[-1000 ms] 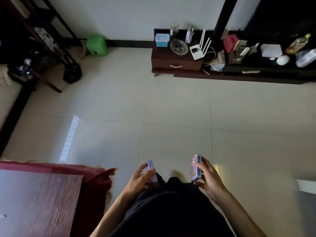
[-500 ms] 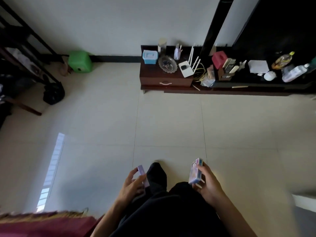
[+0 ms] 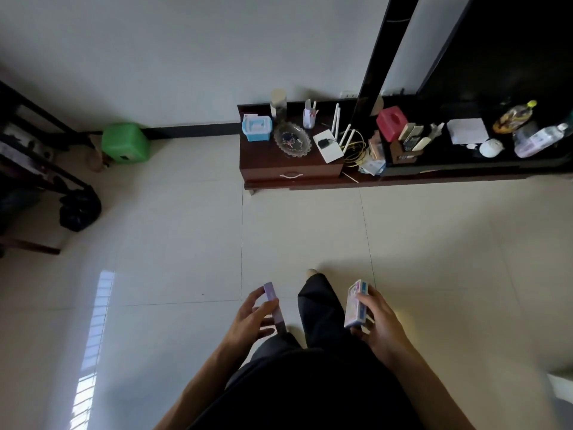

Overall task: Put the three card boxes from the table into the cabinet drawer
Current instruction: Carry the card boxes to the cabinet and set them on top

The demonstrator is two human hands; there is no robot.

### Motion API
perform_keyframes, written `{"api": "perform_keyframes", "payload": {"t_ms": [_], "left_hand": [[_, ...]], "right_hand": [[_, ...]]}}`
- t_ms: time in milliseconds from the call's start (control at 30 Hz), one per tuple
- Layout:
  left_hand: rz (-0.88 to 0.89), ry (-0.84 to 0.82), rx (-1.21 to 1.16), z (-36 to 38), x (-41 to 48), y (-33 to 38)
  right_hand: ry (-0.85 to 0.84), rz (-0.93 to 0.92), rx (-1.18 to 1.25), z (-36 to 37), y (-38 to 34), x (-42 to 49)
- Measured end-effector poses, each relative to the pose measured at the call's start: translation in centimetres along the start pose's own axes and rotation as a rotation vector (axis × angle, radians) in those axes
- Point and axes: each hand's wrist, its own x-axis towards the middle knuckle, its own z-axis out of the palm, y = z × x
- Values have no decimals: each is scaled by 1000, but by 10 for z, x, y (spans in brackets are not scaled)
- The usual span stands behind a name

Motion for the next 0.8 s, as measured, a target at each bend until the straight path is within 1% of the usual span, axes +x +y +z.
{"api": "perform_keyframes", "payload": {"t_ms": [133,233,367,500,633,733,800], "left_hand": [[-22,34,13,12,33,45],[11,47,1,14,53,78],[40,128,-55,11,74,115],[60,131,-137,-2,101,146],[67,140,-200,-24,139,183],[47,120,-166,-48,169,219],[39,92,-108,-62,186,242]], "right_hand": [[-17,-12,-61,9,-53,43],[-48,-7,-76,20,-93,73],[-80,7,-100,41,-137,106],[-98,30,-106,70,-170,138],[-83,52,-138,109,-199,176],[-54,64,-160,141,-220,203],[-40,40,-208,162,-233,217]]}}
